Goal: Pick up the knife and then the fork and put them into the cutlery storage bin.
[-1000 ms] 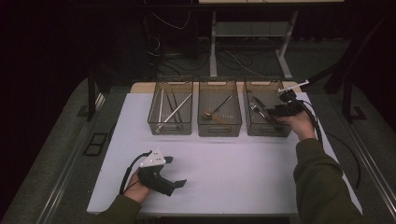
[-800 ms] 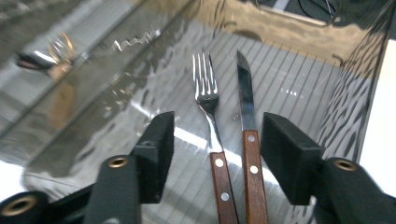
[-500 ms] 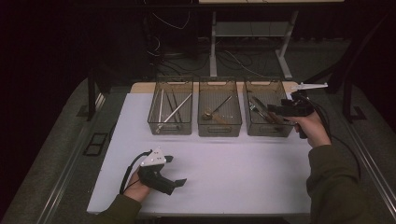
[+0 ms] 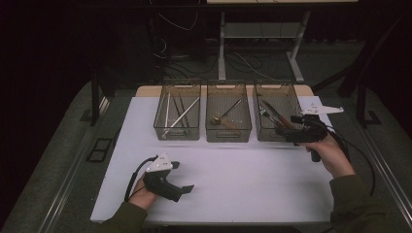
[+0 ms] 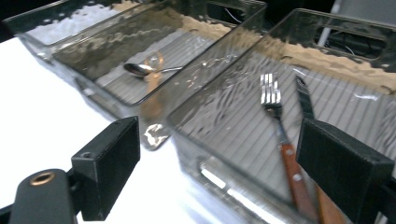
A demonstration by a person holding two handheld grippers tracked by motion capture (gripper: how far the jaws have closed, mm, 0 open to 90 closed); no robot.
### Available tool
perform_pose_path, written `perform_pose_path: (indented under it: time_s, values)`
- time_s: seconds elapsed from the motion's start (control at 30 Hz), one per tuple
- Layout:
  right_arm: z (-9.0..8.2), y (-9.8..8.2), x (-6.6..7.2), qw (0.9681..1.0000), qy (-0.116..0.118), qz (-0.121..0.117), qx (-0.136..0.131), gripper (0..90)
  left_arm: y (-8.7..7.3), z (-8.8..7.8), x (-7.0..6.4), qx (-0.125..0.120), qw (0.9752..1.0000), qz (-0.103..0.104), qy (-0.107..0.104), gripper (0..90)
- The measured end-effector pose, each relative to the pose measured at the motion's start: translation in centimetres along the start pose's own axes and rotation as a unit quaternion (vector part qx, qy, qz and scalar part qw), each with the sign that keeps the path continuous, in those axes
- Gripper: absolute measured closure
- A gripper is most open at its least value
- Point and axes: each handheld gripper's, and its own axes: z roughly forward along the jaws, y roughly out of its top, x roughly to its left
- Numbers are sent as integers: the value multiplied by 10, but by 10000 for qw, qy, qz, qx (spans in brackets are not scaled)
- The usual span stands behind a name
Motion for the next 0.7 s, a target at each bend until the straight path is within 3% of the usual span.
perform_pose_path:
  time_s: [0.3, 0.7]
  values:
    - [-15, -24, 24, 9997, 145, -84, -164, 140, 0, -2, 0, -19, 10000, 36, 30, 4]
    - [-22, -60, 47, 9990, 322, -156, -263, 140, 0, -3, 0, -26, 10000, 42, 39, 4]
